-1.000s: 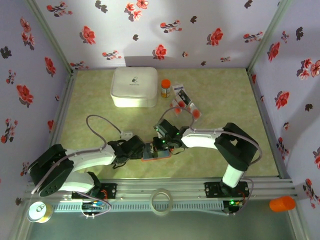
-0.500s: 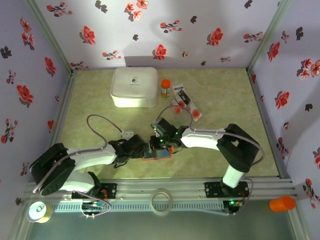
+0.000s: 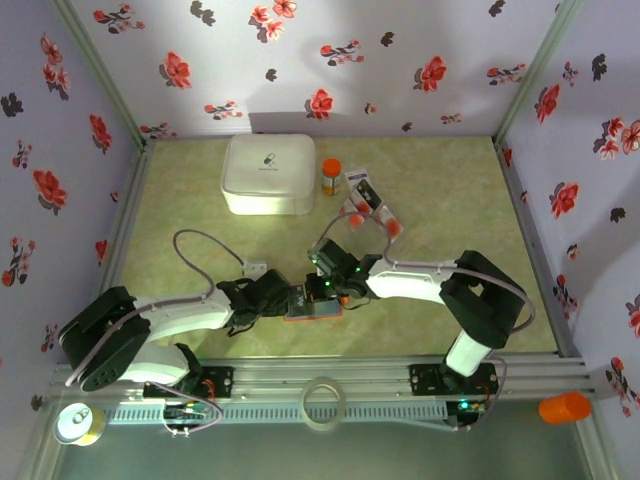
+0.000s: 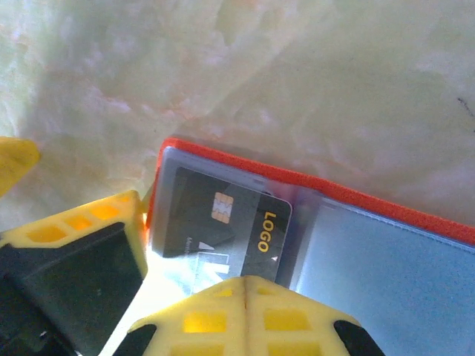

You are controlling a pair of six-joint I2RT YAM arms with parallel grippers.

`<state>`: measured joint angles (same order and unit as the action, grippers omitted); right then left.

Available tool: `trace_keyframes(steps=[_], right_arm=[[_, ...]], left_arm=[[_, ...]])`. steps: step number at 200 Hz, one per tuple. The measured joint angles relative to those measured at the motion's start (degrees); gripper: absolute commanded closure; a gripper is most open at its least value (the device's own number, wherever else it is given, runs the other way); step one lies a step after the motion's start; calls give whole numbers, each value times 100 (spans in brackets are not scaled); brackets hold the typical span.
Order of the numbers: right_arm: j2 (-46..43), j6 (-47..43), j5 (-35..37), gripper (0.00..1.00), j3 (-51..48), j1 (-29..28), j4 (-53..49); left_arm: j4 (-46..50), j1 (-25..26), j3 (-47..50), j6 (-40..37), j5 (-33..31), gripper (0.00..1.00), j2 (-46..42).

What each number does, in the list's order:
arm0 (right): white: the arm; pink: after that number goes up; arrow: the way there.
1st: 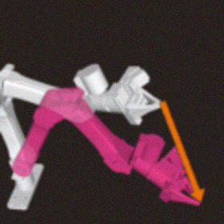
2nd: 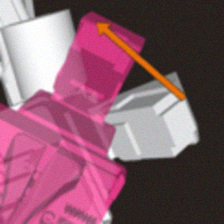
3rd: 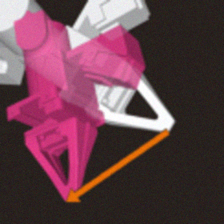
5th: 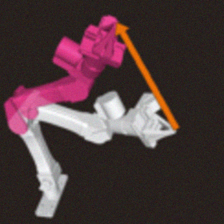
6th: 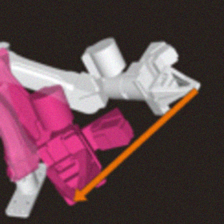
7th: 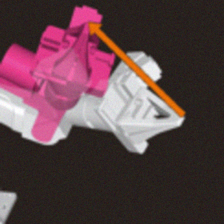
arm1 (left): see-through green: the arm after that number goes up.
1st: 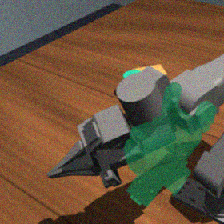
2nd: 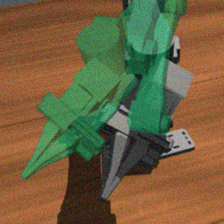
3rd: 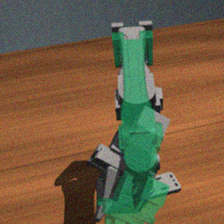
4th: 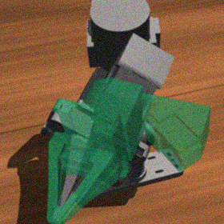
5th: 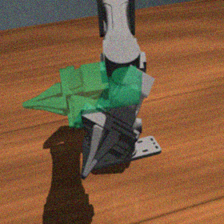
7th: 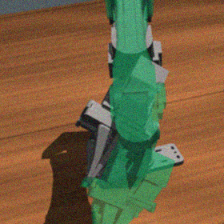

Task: Put the credit cards into the card holder
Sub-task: Insert the credit card into the card slot.

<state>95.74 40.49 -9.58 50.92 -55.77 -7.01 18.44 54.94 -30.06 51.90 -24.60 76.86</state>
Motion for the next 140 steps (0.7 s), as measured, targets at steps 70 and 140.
trace_keyframes(steps=[70,140], right_arm=[[267,22,-44,100,2,0,61],[413,216,-190,100,7,-7,313]], left_arm=[[-7,0,9,0,0,0,-11],[-24,0,17,-2,0,0,-11]])
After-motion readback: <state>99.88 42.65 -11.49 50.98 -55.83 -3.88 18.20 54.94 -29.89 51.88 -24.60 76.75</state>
